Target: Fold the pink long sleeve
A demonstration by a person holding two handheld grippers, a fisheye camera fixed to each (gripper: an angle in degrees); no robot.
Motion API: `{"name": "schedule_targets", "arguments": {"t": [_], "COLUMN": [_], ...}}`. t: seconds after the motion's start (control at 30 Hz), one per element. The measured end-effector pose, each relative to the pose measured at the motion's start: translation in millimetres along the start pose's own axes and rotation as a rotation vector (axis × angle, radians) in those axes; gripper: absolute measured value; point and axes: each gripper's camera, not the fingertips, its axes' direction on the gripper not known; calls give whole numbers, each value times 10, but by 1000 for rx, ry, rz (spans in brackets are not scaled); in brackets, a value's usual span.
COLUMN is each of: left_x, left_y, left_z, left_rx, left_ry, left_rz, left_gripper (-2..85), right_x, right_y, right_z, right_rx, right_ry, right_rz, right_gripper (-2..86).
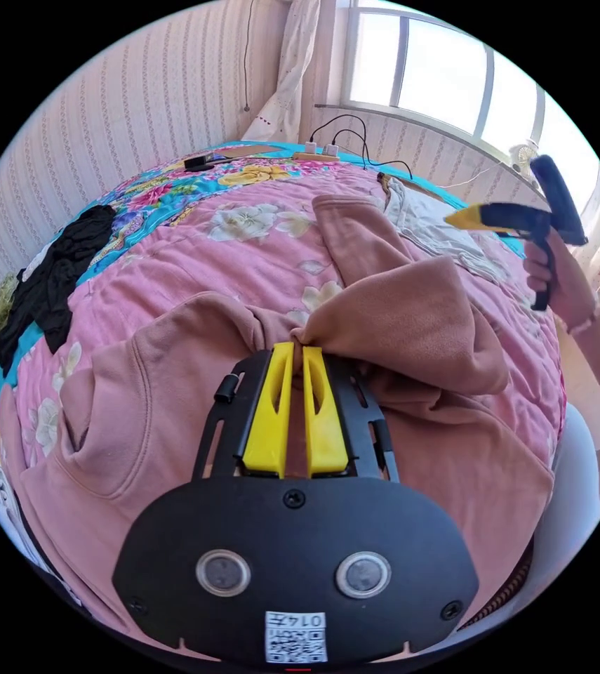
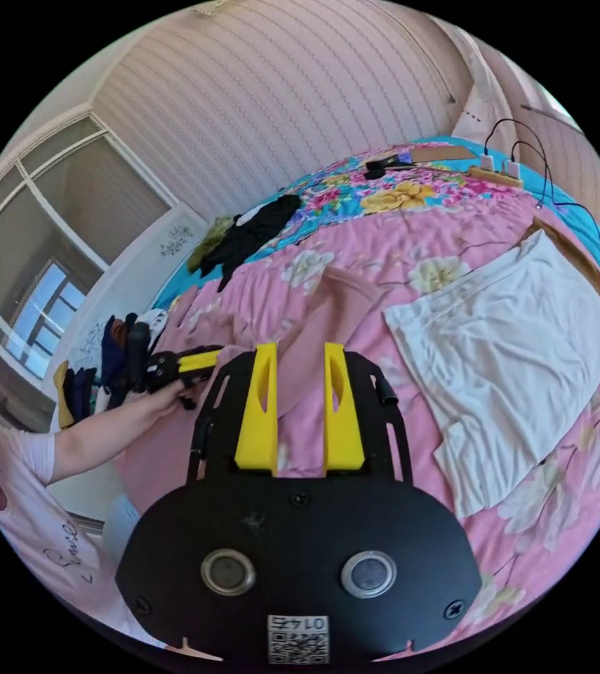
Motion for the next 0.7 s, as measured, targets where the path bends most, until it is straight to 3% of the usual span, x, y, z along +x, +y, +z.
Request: {"name": "schedule_targets", "arguments": {"t": [0.1,0.17,0.23,0.33,0.5,0.63,0.7], "left_x": [75,93,103,138,269,505,687], "left_y": [-106,-176,-250,-396,-969,-1529,-1845], "left_z": [59,89,98,9,-190,15,392], "left_rx": [6,7,12,46,162,150,2], "left_ry": [-13,-4,12,31,149,219,191], "left_rz": [4,-2,-15,-23,0,3,7], "left_gripper": [3,4,5,7,13,13,31], "right_x": [227,328,400,512,930,1317,1609], "right_y": [-457,-549,-463,-87,958,1522,1753], "right_z": [363,582,385,-508,-2338,-2910,-2849], "right_rx": [-97,-256,-192,58,307,358,312], "right_ry": [171,116,78,-84,47,94,110], "right_rz": [51,31,54,58,199,286,329], "right_gripper": [128,77,40,23,15,14,14]}}
